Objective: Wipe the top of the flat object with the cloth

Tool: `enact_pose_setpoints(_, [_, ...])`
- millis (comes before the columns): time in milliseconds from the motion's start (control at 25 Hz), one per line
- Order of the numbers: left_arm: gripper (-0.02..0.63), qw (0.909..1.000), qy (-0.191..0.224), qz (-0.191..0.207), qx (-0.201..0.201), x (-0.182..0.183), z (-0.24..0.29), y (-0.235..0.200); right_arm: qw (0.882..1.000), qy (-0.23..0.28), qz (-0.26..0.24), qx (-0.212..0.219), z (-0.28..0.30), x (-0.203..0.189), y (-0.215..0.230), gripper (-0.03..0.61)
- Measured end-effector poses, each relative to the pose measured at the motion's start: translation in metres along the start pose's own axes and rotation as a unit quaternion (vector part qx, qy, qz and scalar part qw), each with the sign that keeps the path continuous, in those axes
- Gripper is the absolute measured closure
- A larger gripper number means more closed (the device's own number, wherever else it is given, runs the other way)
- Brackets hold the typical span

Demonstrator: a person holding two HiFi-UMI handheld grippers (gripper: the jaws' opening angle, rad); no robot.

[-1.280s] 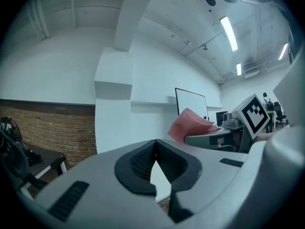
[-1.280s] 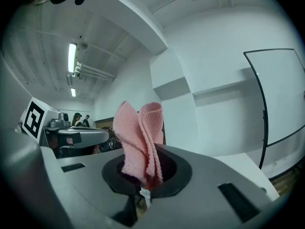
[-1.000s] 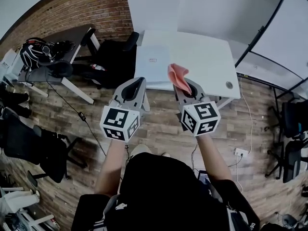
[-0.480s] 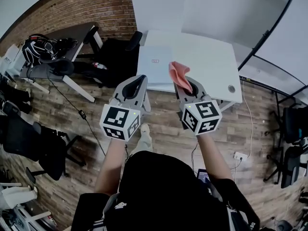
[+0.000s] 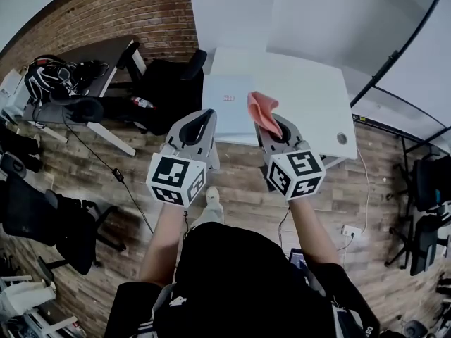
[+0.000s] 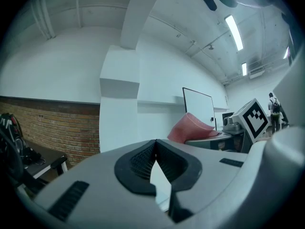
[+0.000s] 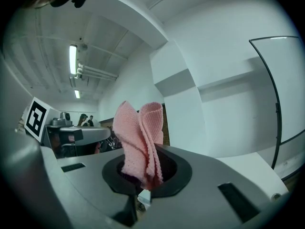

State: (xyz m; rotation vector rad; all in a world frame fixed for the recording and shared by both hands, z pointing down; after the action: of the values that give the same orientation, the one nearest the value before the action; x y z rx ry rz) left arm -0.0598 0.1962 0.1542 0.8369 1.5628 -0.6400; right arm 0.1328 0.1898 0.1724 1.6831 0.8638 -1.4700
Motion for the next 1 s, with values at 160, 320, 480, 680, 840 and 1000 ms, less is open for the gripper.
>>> enact_pose_setpoints(160, [0.601,0.9999,-0.004,-0.008,-0.005,-0.012,0.021,-0.023,1.000,-0.008,0.003,-0.007,0.028,-0.009,0.011,0.534])
enact_pose_setpoints(320, [0.601,0.9998,-0.009,-0.018,-0.007,-0.024,0.039,-0.054,1.000,-0.017,0.004,-0.012,0.062,-0.017,0.018,0.534])
enact_pose_setpoints(480, [0.601,0.9994,-0.017,-0.029,-0.009,-0.037,0.059,-0.085,0.999,-0.030,0.009,-0.018,0.097,-0.026,0.027,0.534])
enact_pose_setpoints(680, [0.601,0.9982,-0.029,-0.048,-0.020,-0.052,0.082,-0.122,0.998,-0.047,0.011,-0.031,0.136,-0.034,0.033,0.534])
enact_pose_setpoints(840, [0.601,0.9968,-0.041,-0.059,-0.036,-0.064,0.104,-0.153,0.997,-0.060,0.011,-0.045,0.166,-0.039,0.039,0.534])
enact_pose_setpoints(1000, [0.601,0.9938,-0.067,-0.068,-0.057,-0.084,0.119,-0.177,0.995,-0.075,0.013,-0.067,0.193,-0.046,0.046,0.534])
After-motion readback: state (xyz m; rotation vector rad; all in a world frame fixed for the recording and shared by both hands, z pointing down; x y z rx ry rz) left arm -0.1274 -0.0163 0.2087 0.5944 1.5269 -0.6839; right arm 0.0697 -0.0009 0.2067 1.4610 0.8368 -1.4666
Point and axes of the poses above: the fingertips, and each gripper's own axes: z forward along the fingers, y to its right, x out of its top, the point moved 8 cm from there along -z, backward along the fingers, and after that the axes turned 10 degrees about y, right-handed, at the moved point
